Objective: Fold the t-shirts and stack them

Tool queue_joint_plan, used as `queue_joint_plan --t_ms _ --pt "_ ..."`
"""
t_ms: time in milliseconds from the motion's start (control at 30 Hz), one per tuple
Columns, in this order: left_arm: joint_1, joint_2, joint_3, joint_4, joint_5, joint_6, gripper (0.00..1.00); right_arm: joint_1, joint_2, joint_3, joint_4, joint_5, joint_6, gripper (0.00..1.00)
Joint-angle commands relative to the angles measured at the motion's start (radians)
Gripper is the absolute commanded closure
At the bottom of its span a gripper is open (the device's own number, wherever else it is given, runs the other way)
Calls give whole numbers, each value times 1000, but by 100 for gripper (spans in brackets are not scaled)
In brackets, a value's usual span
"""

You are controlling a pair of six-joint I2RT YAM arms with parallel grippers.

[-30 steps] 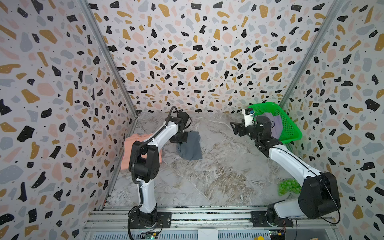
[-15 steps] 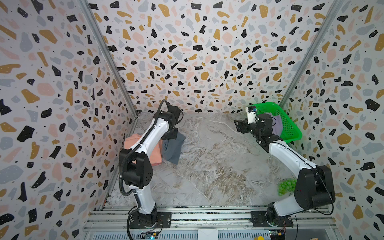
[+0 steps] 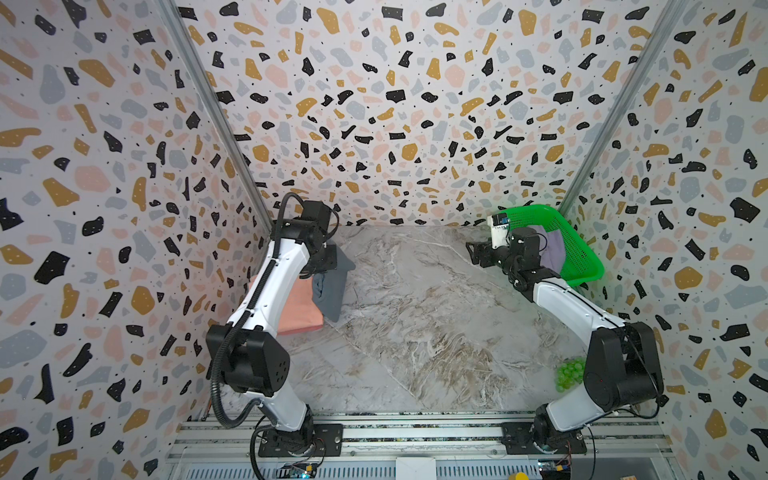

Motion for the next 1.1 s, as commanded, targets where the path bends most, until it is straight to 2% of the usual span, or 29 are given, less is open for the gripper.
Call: queue_joint_plan --t_ms 0,167,400,700,900,1067 --pt "30 -68 26 24 30 -6 100 -4 1 36 -1 0 -7 19" --pt "50 -62 28 -41 -37 18 100 -4 9 38 2 3 -5 19" --pt "90 -67 -41 -27 -95 59 100 -4 15 39 -2 5 -4 19" --pt "128 29 -82 -9 -319 128 100 -3 21 49 -31 11 -11 19" --pt "141 109 -82 8 -416 163 100 -4 23 52 -45 27 -20 19" --pt "170 126 -129 91 -468 180 100 -4 29 61 -62 43 -32 19"
